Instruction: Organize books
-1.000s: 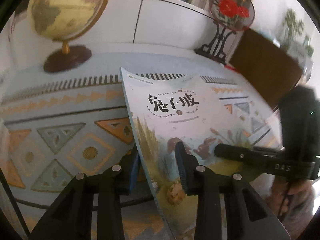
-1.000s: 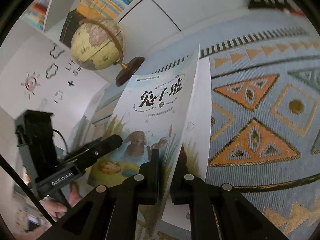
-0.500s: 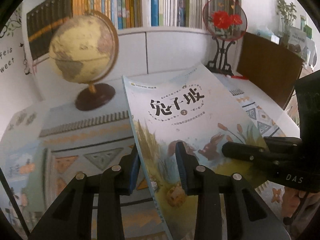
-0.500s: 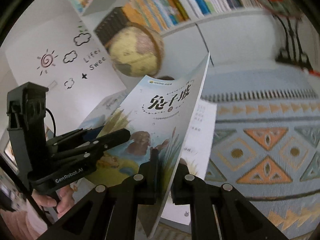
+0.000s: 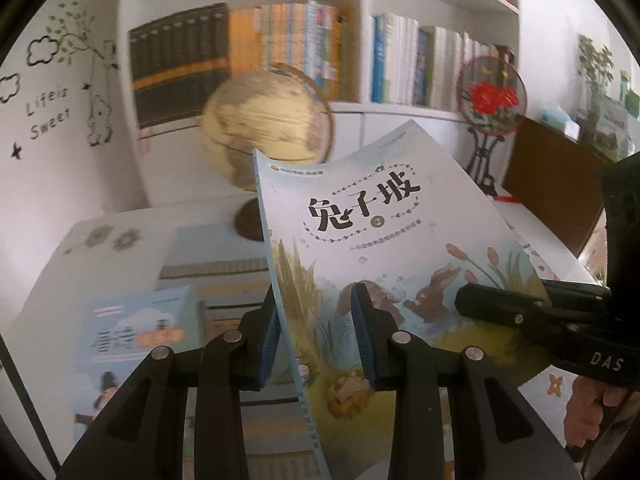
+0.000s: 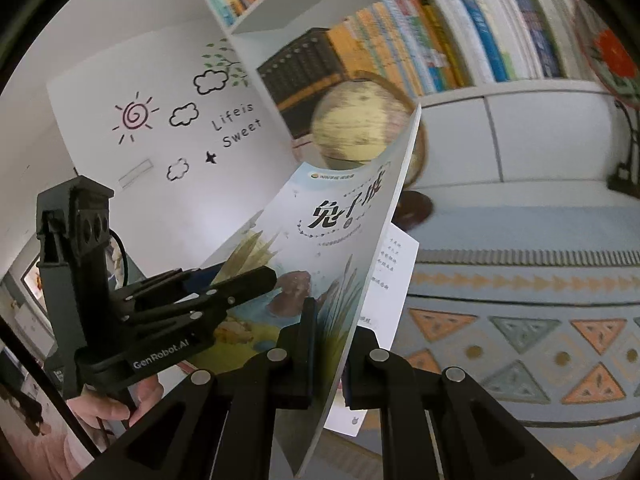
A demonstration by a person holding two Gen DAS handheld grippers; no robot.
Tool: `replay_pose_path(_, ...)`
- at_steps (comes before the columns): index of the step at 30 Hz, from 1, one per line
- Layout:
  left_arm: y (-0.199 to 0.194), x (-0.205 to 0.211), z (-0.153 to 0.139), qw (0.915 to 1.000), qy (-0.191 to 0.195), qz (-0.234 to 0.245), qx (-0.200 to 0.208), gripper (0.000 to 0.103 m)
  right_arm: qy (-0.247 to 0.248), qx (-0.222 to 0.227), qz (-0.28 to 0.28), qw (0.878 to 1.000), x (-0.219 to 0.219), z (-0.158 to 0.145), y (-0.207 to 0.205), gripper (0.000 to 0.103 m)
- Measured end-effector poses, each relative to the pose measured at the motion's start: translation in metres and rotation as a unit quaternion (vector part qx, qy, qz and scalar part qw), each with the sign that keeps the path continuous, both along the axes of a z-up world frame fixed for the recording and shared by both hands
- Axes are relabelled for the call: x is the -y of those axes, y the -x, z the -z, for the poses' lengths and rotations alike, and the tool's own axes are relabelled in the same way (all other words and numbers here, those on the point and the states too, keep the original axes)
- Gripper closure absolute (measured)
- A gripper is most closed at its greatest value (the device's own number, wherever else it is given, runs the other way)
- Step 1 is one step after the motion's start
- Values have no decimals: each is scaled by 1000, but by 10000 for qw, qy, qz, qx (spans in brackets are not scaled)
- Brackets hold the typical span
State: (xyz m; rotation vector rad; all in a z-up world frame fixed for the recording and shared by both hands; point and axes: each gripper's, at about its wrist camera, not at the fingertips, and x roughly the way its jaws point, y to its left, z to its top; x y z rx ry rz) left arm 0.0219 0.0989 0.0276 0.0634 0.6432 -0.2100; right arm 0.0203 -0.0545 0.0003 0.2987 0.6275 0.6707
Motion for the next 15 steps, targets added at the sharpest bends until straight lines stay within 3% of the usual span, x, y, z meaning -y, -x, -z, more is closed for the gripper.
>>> replay_pose_path(8, 4, -71, -7, 9987, 111, -493, 77, 73, 87, 46, -367, 9993, -73, -20, -7, 94)
replay_pose_path(15, 5, -143, 2, 9949, 269, -959, -126, 72, 144, -114, -732, 9971, -147, -20, -22, 94)
